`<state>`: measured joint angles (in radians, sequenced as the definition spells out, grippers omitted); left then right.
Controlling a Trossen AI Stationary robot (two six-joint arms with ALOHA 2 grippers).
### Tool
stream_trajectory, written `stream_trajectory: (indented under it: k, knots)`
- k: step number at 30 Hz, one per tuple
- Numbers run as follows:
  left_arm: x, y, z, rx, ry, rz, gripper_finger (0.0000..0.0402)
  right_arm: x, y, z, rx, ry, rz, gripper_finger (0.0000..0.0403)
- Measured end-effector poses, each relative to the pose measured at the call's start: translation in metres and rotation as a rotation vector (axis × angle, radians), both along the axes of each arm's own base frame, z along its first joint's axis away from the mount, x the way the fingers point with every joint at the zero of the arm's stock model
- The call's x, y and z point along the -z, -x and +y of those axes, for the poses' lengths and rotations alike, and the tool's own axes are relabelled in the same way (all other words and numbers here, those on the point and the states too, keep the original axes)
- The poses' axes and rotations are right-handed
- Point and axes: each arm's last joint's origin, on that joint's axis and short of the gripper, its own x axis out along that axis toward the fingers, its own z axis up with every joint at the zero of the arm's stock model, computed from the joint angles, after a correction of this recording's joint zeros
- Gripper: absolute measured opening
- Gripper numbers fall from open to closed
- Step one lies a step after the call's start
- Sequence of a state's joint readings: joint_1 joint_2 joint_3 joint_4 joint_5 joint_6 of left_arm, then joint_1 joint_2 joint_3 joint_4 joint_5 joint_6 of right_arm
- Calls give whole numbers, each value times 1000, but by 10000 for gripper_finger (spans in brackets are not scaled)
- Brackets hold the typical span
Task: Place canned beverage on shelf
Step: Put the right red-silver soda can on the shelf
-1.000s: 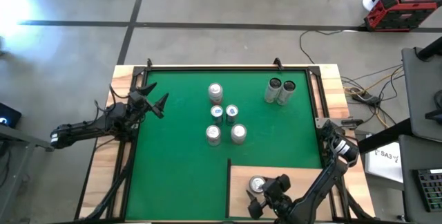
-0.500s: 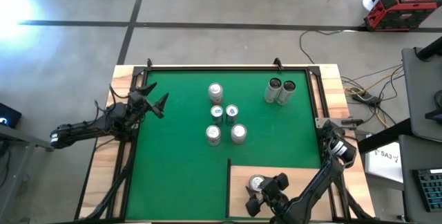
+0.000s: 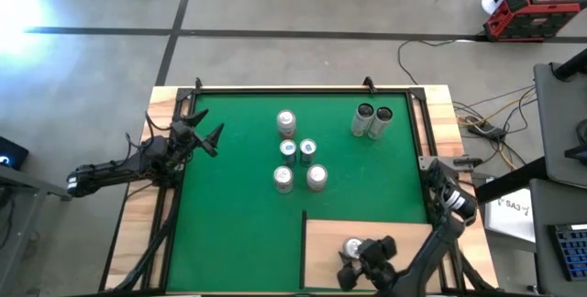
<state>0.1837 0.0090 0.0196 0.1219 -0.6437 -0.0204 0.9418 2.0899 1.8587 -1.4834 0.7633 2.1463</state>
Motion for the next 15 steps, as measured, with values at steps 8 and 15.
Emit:
stream_trajectory:
  k: [8,15]
  knots:
    - [0,0,0,-1,0,1,363,-2,29,10,38,-19,20,301]
    - [1,0,0,-1,1,6,363,-3,44,18,-28,-11,75,301]
